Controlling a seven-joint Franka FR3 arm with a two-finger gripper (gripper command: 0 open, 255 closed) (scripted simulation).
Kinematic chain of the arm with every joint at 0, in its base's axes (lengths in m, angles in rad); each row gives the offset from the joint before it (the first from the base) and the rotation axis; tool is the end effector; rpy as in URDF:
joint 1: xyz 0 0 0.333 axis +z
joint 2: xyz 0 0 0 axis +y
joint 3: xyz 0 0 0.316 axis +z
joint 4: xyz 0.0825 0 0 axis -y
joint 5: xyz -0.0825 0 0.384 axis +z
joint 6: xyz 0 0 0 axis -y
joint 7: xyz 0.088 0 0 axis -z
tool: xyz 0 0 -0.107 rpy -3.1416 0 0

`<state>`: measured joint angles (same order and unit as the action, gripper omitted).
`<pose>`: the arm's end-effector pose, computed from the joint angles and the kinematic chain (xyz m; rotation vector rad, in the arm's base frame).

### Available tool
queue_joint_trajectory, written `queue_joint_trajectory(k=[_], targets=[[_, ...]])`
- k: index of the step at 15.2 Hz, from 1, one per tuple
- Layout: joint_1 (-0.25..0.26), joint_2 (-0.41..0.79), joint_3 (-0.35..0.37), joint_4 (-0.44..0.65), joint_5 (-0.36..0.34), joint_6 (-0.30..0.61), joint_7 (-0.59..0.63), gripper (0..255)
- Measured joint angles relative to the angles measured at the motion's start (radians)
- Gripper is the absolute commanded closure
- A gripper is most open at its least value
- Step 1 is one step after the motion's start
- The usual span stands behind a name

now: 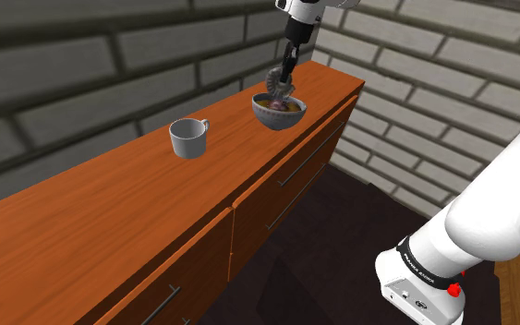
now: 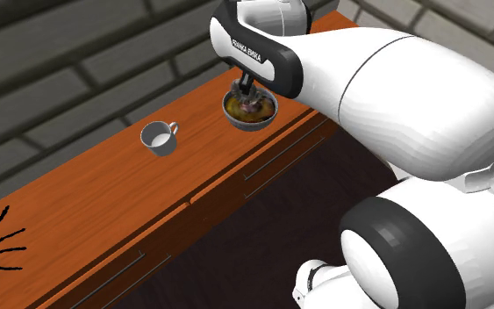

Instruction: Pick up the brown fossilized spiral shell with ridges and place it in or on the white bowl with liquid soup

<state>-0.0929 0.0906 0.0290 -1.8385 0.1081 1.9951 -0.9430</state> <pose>0.5935 -0.0318 0.4822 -2.8131 -1.2522 -0.1653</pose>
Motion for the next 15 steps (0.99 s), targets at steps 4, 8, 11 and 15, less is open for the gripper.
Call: queue_joint_trajectory(k=[4,8,11,15], targets=[[0.001,0.012,0.001,-0.035,0.002,0.047,-0.004,255],[0.001,0.014,0.001,-0.047,0.004,0.070,-0.007,255],[0.001,0.013,0.001,-0.049,0.004,0.071,-0.007,255],[0.000,0.015,0.000,-0.052,0.003,0.069,-0.008,0]])
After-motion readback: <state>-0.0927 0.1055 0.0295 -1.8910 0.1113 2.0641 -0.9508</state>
